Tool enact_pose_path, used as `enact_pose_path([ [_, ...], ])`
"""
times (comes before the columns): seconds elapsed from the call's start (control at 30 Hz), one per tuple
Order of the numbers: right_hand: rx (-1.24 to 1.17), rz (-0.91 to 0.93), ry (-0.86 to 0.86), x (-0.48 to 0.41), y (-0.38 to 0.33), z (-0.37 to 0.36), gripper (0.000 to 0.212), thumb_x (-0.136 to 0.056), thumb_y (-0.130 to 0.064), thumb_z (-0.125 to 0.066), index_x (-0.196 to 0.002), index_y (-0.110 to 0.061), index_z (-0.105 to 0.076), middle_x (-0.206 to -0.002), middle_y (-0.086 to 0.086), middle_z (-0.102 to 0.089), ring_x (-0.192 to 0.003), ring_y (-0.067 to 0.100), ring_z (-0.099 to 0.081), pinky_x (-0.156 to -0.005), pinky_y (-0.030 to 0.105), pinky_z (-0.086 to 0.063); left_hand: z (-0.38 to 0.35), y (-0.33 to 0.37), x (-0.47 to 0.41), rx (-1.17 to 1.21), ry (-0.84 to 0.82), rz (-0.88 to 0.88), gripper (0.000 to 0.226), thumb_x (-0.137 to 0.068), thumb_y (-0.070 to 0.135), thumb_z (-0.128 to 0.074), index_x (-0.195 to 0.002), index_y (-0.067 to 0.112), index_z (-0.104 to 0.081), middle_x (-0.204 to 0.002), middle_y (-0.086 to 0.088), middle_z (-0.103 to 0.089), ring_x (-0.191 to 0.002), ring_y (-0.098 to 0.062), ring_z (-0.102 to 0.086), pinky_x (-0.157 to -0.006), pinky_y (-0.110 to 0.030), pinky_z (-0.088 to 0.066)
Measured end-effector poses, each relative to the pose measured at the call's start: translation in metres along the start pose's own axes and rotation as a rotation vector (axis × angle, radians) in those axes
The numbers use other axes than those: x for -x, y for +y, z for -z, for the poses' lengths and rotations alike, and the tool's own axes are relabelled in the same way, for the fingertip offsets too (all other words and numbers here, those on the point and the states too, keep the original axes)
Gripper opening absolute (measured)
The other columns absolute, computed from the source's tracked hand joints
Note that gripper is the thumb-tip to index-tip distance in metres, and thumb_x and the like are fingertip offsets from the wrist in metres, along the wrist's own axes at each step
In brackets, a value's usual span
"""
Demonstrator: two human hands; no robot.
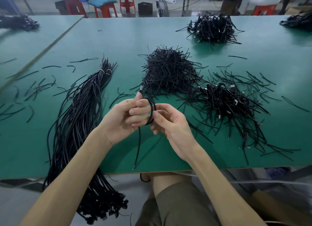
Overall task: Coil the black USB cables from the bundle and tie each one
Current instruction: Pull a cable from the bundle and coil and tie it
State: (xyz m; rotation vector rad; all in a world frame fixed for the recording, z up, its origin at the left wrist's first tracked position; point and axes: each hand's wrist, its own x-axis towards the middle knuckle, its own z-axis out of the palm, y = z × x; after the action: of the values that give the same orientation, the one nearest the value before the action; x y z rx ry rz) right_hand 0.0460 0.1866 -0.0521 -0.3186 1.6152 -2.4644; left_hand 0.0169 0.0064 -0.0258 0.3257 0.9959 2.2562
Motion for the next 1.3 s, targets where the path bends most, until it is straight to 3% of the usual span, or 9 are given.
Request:
enact_pose_path([
  [0.2,0.084,0.070,0.088,-0.001,0.004,0.002,0.021,-0.098,-0.005,-0.064,-0.117,-0.003,-0.070,-0.092,0.006,-0.073,-0.075,0.020,-0.063,-0.066,0.028,-0.054,-0.003,-0.006,-0.004,-0.206,0.195,-0.120,0.037,-0.109,0.035,-0.040,-0.083,0.018,-0.059,-0.067,0.007,-0.044,-0.049,-0.006,-0.039,-0.056,-0.020,-0.041],
  [0.4,0.133,0.037,0.100,-0.002,0.007,0.001,0.022,-0.103,-0.011,-0.057,-0.119,-0.004,-0.070,-0.080,0.009,-0.069,-0.070,0.021,-0.061,-0.061,0.028,-0.052,-0.006,-0.005,-0.003,-0.296,0.150,-0.042,0.037,-0.107,0.039,-0.044,-0.077,0.021,-0.056,-0.061,0.011,-0.032,-0.045,-0.004,-0.024,-0.048,-0.019,-0.027],
  [0.53,0.179,0.080,0.135,-0.002,0.005,0.000,0.029,-0.098,-0.029,-0.065,-0.125,-0.021,-0.071,-0.091,0.008,-0.060,-0.063,0.014,-0.051,-0.055,0.023,-0.041,-0.006,-0.006,-0.003,-0.416,0.144,0.041,0.038,-0.105,0.043,-0.047,-0.074,0.024,-0.054,-0.058,0.013,-0.028,-0.047,-0.006,-0.019,-0.045,-0.018,-0.023],
  [0.67,0.191,0.106,0.132,-0.001,0.002,0.002,0.028,-0.091,-0.035,-0.070,-0.116,-0.023,-0.075,-0.090,-0.001,-0.063,-0.075,0.017,-0.048,-0.068,0.019,-0.042,-0.007,-0.011,-0.002,-0.547,0.022,0.188,0.038,-0.105,0.045,-0.047,-0.076,0.022,-0.055,-0.058,0.010,-0.030,-0.049,-0.009,-0.019,-0.047,-0.023,-0.017],
  [0.87,0.094,0.014,0.182,-0.001,-0.001,0.006,0.021,-0.084,-0.033,-0.069,-0.092,-0.015,-0.074,-0.080,-0.002,-0.067,-0.079,0.022,-0.048,-0.068,0.030,-0.038,-0.008,-0.011,-0.001,-0.549,-0.039,0.260,0.041,-0.108,0.041,-0.042,-0.079,0.017,-0.058,-0.060,0.007,-0.037,-0.043,-0.005,-0.025,-0.044,-0.016,-0.029],
  [1.0,-0.081,0.009,0.164,-0.002,-0.006,0.006,0.012,-0.083,-0.025,-0.070,-0.088,-0.015,-0.075,-0.074,-0.002,-0.061,-0.068,0.011,-0.044,-0.066,0.023,-0.041,-0.015,-0.012,0.001,-0.565,-0.135,0.272,0.041,-0.109,0.038,-0.041,-0.081,0.014,-0.060,-0.063,0.001,-0.054,-0.042,-0.008,-0.046,-0.048,-0.016,-0.042],
  [1.13,-0.144,0.002,0.161,-0.002,-0.008,0.007,0.009,-0.083,-0.023,-0.073,-0.086,-0.016,-0.077,-0.070,-0.001,-0.050,-0.064,0.011,-0.038,-0.065,0.026,-0.032,-0.019,-0.015,-0.001,-0.689,-0.217,0.272,0.036,-0.109,0.031,-0.042,-0.087,0.012,-0.063,-0.078,-0.010,-0.069,-0.058,-0.016,-0.066,-0.062,-0.024,-0.052],
  [1.3,-0.169,-0.026,0.117,-0.001,-0.011,0.006,0.010,-0.084,-0.024,-0.072,-0.087,-0.015,-0.075,-0.069,-0.002,-0.053,-0.064,0.011,-0.043,-0.063,0.021,-0.040,-0.018,-0.016,-0.002,-0.765,-0.212,0.246,0.032,-0.108,0.029,-0.046,-0.088,0.008,-0.060,-0.073,-0.006,-0.066,-0.054,-0.016,-0.062,-0.062,-0.024,-0.050],
])
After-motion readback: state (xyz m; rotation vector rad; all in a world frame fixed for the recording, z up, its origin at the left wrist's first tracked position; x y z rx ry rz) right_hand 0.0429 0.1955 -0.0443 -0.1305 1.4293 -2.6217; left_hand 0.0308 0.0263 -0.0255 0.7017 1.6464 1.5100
